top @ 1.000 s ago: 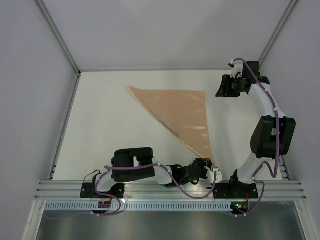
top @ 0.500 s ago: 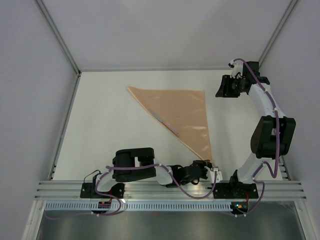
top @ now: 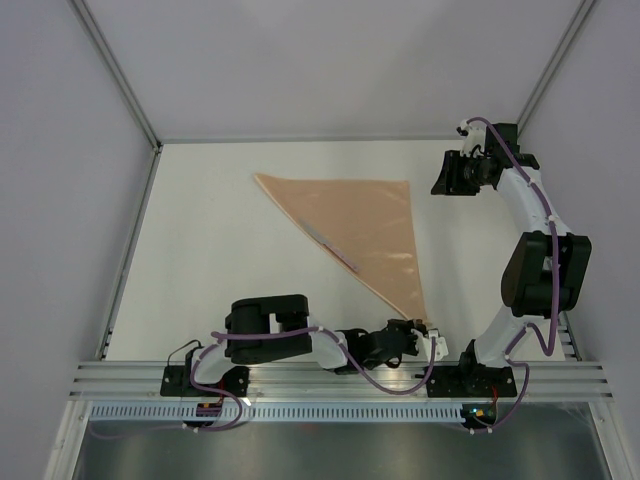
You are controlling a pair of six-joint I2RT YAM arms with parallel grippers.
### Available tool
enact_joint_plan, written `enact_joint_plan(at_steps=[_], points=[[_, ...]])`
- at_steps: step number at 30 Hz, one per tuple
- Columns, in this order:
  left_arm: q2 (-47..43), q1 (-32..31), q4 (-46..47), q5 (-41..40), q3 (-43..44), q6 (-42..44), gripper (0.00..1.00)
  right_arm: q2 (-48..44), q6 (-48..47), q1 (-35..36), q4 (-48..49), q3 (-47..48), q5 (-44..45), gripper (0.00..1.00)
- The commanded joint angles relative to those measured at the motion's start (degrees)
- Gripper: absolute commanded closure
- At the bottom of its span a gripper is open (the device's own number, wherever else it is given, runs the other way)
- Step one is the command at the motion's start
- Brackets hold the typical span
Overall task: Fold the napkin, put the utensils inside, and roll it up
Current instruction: Fold the napkin at the center of the board.
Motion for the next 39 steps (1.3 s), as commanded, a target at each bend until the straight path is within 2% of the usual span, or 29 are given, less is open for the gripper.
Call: enact_joint_plan(at_steps=[1,10,15,21,29,39], points=[[-3.3,0.4,0.2,-1.0,2.2,-7.3,0.98,-1.0,0.9,-0.3,1.7,-0.2,-0.6,0.5],[-10.0,5.9,-4.7,-3.2,1.1,-24.2,0.98,-1.1,0.9,-0.2,1.7,-0.6,-0.6,0.5],[-15.0,11.4,-9.4,-3.1,-0.3,-35.9,0.98,-1.0,0.9,-0.2,1.8,-0.8,-0.7,0.5],[-20.2,19.7,-10.9,-0.2,-4.8,-48.6,0.98,-0.5,0.9,-0.2,1.8,-0.8,-0.7,0.5],[-24.1,29.8,-17.2,-0.2,-6.2,-57.5,0.98,-0.1,0.9,-0.3,1.9,-0.8,-0.7,0.5],[-24.8,40.3,-22.7,5.7,-6.2,-62.8,0.98,0.0,0.9,-0.1,1.9,-0.9,-0.7,0.5]])
